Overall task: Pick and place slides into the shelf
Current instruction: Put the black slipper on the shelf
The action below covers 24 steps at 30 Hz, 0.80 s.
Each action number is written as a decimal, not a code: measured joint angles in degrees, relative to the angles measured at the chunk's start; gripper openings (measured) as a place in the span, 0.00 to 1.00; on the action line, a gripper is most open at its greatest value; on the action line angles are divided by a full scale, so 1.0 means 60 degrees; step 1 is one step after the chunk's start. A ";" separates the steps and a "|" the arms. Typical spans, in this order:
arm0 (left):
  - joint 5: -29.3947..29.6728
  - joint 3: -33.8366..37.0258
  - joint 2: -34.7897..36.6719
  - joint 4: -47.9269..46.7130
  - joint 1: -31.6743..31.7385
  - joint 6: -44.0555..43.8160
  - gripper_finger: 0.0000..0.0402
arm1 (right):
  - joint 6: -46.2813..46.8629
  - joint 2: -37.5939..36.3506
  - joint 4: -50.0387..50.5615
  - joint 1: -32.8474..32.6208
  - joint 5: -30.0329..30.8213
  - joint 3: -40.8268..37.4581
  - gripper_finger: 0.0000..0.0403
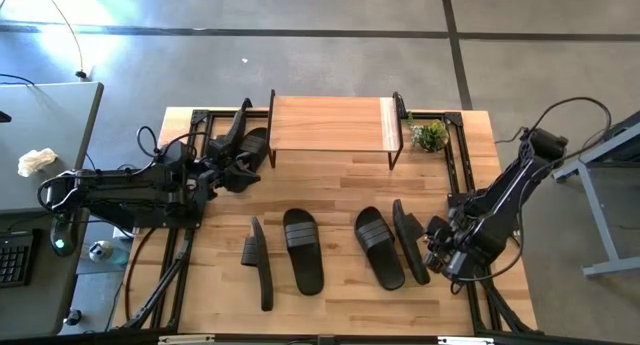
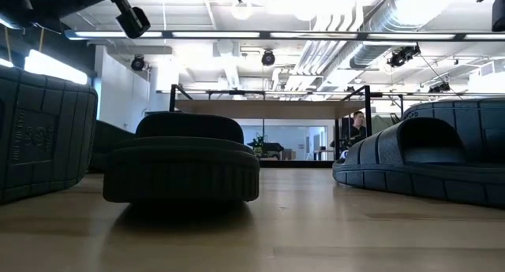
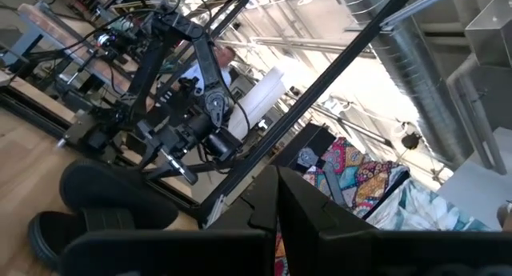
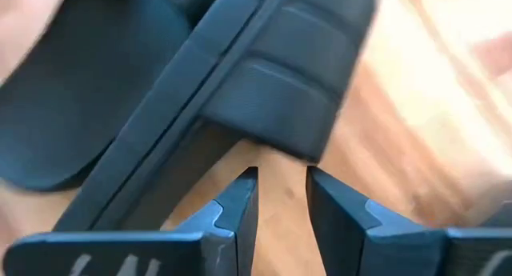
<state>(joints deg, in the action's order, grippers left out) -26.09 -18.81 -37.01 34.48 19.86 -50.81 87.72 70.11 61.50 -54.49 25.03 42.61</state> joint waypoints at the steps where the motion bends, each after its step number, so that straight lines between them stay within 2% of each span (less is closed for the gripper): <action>1: 0.0000 0.0000 0.0000 -0.0003 0.0000 0.0000 0.00 | 0.0123 0.0027 0.0121 0.0017 0.0115 0.0000 0.24; 5: 0.0006 0.0000 0.0000 -0.0004 0.0000 0.0000 0.00 | 0.0150 0.0119 0.0233 0.0017 0.0582 0.0000 0.24; 9: 0.0007 0.0000 0.0000 -0.0004 -0.0001 0.0000 0.00 | 0.0129 0.0138 0.0321 0.0017 0.0635 0.0000 0.24; 13: 0.0018 0.0000 0.0000 -0.0005 0.0000 -0.0004 0.00 | 0.0119 0.0138 0.0352 0.0009 0.0188 0.0000 0.24; 24: 0.0023 0.0000 0.0000 -0.0007 0.0000 -0.0004 0.00 | -0.0099 0.0113 0.1107 -0.0271 -0.0252 0.0000 0.24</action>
<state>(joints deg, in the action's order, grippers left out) -25.95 -18.81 -37.01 34.44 19.86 -50.83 87.12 70.78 68.14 -56.12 23.52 42.61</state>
